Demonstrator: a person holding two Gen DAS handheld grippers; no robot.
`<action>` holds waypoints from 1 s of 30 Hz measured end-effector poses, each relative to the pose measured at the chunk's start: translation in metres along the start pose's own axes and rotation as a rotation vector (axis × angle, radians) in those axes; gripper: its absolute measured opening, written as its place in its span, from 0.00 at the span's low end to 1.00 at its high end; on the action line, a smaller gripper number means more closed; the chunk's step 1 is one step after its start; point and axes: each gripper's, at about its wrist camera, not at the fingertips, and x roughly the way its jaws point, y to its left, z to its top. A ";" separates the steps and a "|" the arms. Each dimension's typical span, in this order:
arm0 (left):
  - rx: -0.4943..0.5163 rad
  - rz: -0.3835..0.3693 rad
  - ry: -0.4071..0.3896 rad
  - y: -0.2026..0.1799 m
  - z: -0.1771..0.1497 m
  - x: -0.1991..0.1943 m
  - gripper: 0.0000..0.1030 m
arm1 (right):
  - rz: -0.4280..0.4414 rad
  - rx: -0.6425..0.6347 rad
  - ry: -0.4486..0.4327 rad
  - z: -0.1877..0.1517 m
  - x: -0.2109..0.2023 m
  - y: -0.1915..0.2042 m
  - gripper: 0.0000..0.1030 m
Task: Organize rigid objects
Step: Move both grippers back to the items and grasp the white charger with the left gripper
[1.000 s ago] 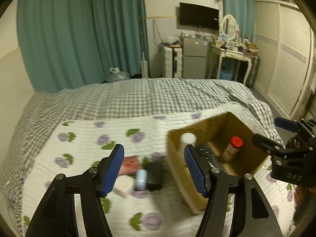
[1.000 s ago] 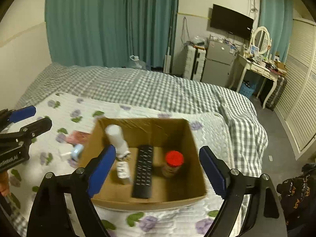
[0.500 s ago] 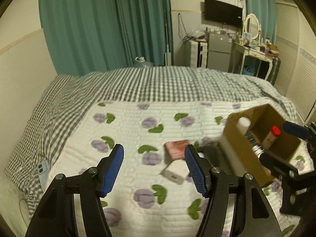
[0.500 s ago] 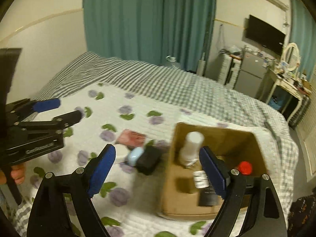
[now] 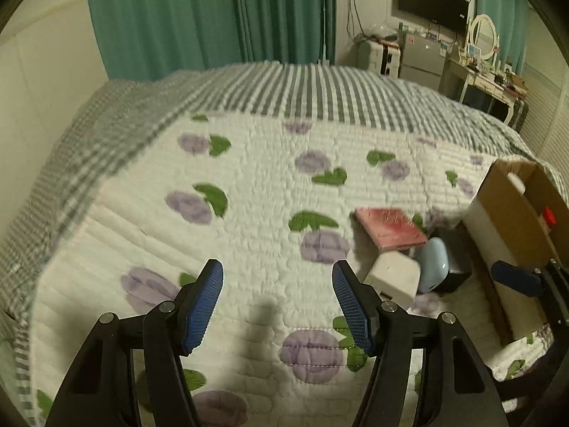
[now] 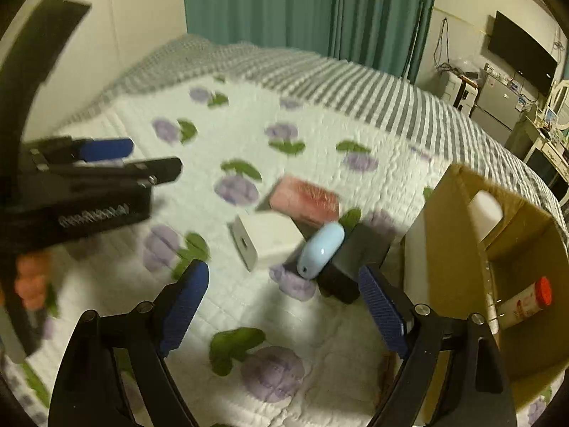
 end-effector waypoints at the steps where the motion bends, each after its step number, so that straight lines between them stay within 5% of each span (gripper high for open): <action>1: 0.011 -0.010 0.012 -0.003 -0.002 0.004 0.65 | -0.017 -0.005 0.009 -0.004 0.007 -0.001 0.73; 10: 0.149 -0.060 0.049 -0.039 -0.014 0.017 0.65 | -0.072 -0.010 0.052 -0.019 0.028 -0.015 0.51; 30: 0.332 -0.221 0.090 -0.072 -0.016 0.034 0.65 | -0.060 -0.004 0.068 -0.023 0.025 -0.024 0.51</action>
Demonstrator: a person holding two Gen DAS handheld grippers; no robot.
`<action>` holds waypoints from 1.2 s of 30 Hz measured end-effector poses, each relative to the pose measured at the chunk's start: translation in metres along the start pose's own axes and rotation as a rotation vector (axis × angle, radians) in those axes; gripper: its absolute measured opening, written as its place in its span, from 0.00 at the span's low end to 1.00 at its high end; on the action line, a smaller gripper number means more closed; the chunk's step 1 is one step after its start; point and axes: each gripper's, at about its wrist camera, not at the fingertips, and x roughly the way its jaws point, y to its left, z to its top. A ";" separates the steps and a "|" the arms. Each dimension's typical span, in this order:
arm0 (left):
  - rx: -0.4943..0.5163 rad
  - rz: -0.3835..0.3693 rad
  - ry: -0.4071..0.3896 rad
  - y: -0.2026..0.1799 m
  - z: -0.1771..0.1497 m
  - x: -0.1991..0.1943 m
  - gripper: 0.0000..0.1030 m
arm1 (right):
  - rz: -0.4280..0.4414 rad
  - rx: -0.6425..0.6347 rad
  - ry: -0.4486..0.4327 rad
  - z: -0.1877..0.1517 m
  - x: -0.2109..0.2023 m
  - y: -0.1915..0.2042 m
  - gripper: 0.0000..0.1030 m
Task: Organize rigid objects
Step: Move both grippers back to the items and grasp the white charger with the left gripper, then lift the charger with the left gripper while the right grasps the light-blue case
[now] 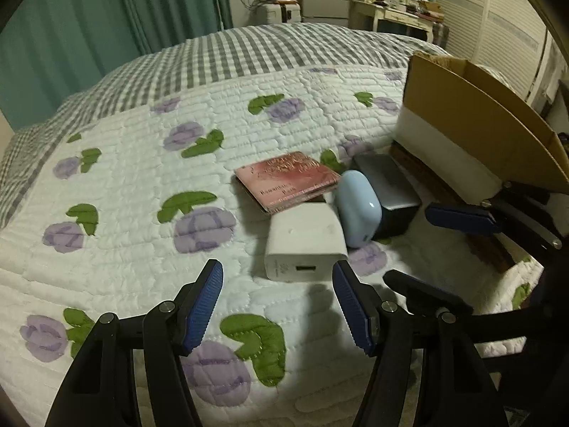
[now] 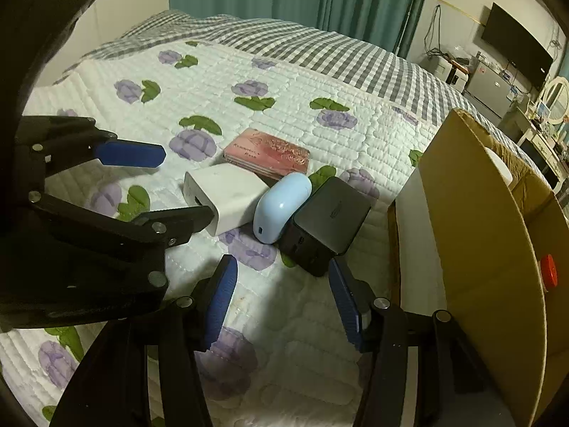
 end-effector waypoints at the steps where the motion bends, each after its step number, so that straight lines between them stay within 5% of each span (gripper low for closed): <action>1: -0.006 -0.018 0.003 0.000 -0.001 -0.001 0.65 | -0.003 -0.004 0.001 -0.001 0.000 0.001 0.51; 12: -0.042 -0.066 0.022 0.000 0.010 0.023 0.65 | -0.002 0.006 0.008 -0.004 0.001 0.001 0.51; 14: -0.038 -0.067 0.011 -0.001 0.011 0.025 0.62 | -0.009 0.005 0.007 -0.004 0.002 0.002 0.51; 16: -0.036 -0.096 0.022 -0.004 0.011 0.028 0.49 | -0.006 0.003 0.006 -0.005 0.003 0.002 0.51; 36: -0.282 0.111 -0.119 0.058 -0.004 -0.030 0.48 | 0.040 0.125 -0.067 0.030 0.013 -0.006 0.51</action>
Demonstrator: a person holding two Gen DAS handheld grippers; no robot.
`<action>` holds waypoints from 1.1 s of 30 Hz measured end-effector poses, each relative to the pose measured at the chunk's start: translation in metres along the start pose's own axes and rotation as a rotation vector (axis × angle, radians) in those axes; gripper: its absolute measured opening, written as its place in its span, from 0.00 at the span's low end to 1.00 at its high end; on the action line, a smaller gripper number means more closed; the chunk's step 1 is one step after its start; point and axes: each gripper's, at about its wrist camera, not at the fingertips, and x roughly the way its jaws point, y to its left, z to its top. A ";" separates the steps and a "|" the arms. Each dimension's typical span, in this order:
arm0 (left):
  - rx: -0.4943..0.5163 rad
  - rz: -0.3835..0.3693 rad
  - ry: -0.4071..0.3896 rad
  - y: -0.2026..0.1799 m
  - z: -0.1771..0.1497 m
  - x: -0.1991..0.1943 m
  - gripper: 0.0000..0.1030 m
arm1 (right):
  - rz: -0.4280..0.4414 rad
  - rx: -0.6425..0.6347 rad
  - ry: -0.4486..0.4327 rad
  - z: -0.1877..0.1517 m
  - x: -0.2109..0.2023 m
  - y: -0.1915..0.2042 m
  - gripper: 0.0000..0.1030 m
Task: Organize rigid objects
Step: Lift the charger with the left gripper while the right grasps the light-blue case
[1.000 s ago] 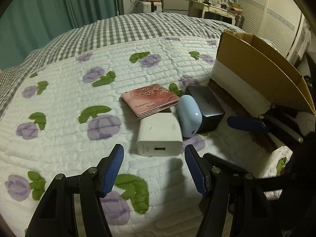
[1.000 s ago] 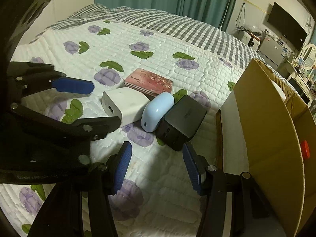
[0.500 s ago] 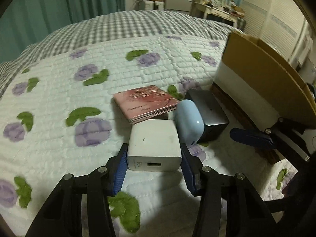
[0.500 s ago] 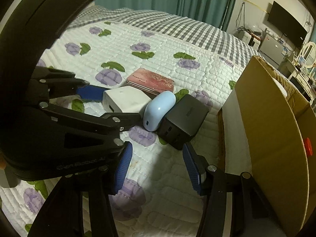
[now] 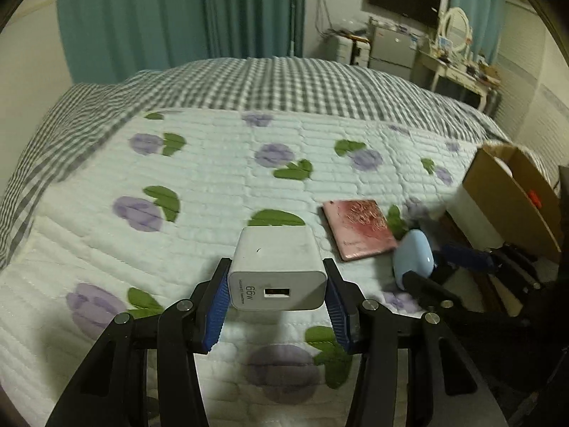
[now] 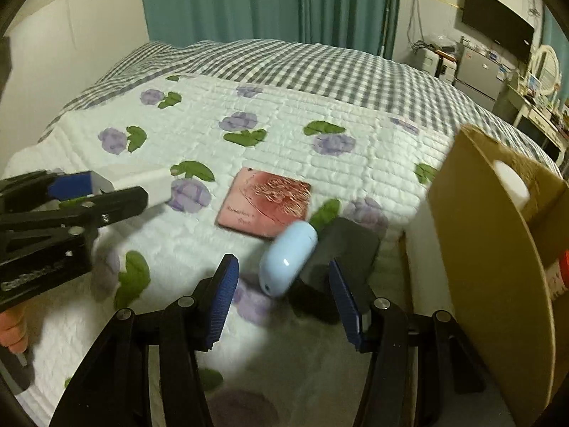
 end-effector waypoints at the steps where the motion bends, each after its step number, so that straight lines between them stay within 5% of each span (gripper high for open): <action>1: -0.007 0.002 -0.002 0.002 0.000 -0.001 0.48 | -0.001 -0.010 0.000 0.003 0.003 0.003 0.51; 5: -0.020 0.002 0.000 0.006 0.001 -0.001 0.48 | 0.020 -0.022 0.016 0.014 0.016 0.011 0.50; 7: -0.022 -0.001 -0.001 0.007 0.002 -0.001 0.48 | 0.040 -0.019 0.048 0.016 0.024 0.016 0.35; 18: -0.038 0.009 -0.005 0.011 0.000 -0.003 0.48 | -0.064 -0.050 0.067 0.016 0.042 0.025 0.32; 20: -0.041 0.011 -0.007 0.012 0.000 -0.003 0.49 | -0.068 -0.071 0.046 0.016 0.037 0.028 0.21; 21: -0.046 0.012 -0.007 0.013 -0.001 -0.005 0.49 | -0.072 -0.082 0.039 0.016 0.033 0.031 0.00; 31: -0.065 0.002 -0.012 0.016 -0.006 -0.012 0.49 | 0.035 -0.054 0.045 0.008 0.017 0.016 0.01; 33: -0.064 -0.002 -0.012 0.016 -0.006 -0.012 0.49 | 0.027 -0.060 0.037 0.005 0.014 0.013 0.13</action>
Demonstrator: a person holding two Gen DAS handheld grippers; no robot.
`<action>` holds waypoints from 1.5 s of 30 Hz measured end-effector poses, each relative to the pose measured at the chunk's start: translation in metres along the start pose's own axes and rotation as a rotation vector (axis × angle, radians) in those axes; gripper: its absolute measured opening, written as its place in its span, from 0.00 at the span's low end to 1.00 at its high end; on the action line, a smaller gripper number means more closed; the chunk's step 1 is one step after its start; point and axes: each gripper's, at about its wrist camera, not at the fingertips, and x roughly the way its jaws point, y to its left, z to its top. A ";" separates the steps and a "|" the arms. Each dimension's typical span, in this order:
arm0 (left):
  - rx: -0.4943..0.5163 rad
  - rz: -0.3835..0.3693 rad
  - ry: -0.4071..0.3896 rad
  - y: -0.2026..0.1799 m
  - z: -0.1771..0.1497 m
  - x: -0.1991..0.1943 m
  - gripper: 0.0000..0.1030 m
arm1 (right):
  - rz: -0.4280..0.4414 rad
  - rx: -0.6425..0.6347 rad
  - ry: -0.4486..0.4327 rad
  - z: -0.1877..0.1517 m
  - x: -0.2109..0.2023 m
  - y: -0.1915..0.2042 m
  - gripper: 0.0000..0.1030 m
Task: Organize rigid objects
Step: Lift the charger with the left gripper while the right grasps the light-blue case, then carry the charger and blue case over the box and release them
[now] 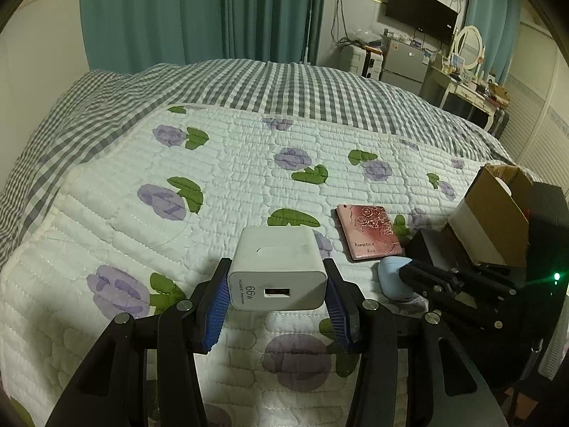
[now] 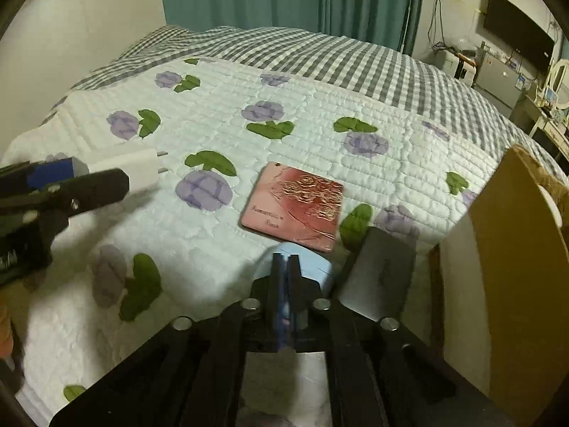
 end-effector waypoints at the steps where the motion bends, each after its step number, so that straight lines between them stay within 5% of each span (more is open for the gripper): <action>1: 0.001 -0.002 0.001 0.000 0.000 0.000 0.49 | -0.010 -0.004 -0.006 -0.002 -0.001 -0.001 0.29; 4: 0.002 -0.010 0.002 0.000 0.001 0.001 0.49 | 0.045 0.010 -0.013 -0.002 -0.001 -0.003 0.43; 8: 0.002 -0.013 0.003 0.000 0.002 0.001 0.49 | -0.023 -0.075 0.023 0.003 0.013 0.017 0.55; 14: -0.004 -0.021 0.002 0.002 0.003 0.001 0.49 | -0.121 -0.126 0.059 0.010 0.037 0.017 0.54; 24: 0.004 -0.030 -0.006 0.001 0.000 -0.003 0.49 | -0.121 -0.079 0.078 -0.002 0.023 0.014 0.53; 35: 0.038 -0.025 -0.049 -0.016 0.000 -0.027 0.49 | -0.021 -0.027 -0.011 -0.015 -0.031 0.011 0.52; 45: 0.113 -0.044 -0.181 -0.067 0.028 -0.104 0.49 | -0.018 -0.045 -0.210 0.015 -0.144 -0.009 0.52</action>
